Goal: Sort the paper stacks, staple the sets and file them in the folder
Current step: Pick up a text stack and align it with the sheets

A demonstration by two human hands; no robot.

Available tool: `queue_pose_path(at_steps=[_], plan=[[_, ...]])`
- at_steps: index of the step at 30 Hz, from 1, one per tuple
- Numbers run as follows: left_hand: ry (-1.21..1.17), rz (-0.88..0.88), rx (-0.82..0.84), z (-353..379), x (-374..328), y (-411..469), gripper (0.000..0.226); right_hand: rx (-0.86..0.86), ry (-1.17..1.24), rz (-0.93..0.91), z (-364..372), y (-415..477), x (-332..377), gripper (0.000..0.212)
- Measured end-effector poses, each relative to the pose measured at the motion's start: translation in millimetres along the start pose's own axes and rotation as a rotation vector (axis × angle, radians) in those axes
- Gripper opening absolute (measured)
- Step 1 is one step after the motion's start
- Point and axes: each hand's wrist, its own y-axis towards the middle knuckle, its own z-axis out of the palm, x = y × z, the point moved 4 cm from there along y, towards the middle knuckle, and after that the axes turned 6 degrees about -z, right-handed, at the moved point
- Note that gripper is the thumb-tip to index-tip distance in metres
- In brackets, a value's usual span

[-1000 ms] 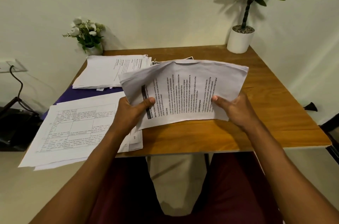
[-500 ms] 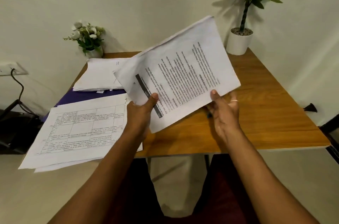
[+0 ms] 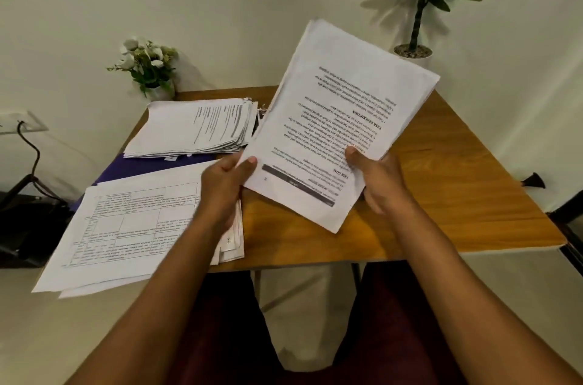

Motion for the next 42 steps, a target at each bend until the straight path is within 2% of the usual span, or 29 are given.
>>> queue_pose_path(at_steps=[3,6,9,15,21,25,31,35,39,42], plan=[[0.312,0.108,0.110,-7,-25,6,0.034,0.081,-0.226,-0.083,-7,4,16,0.029],[0.418,0.194,0.226,6,-41,-1,0.035,0.215,-0.351,-0.135,0,2,32,0.024],[0.391,0.240,0.244,19,-47,-6,0.035,0.287,-0.418,-0.160,7,0,43,0.021],[0.297,0.299,0.183,32,-38,-14,0.028,0.268,-0.436,-0.233,8,-3,52,0.023],[0.375,0.280,0.168,31,-7,-18,0.047,0.225,-0.444,-0.126,-1,-13,16,0.013],[0.345,0.305,0.124,31,-12,-18,0.037,0.195,-0.421,-0.147,-1,-9,18,0.012],[0.293,0.214,0.124,34,11,-19,0.037,0.174,-0.456,-0.082,-5,-12,-10,0.011],[0.278,0.235,0.104,30,7,-16,0.040,0.163,-0.455,-0.110,-6,-10,-6,0.019],[0.296,0.221,0.107,31,16,-18,0.035,0.140,-0.527,-0.007,-12,-14,-28,0.031],[0.258,0.209,0.086,32,15,-15,0.033,0.131,-0.496,-0.001,-14,-14,-28,0.023]])
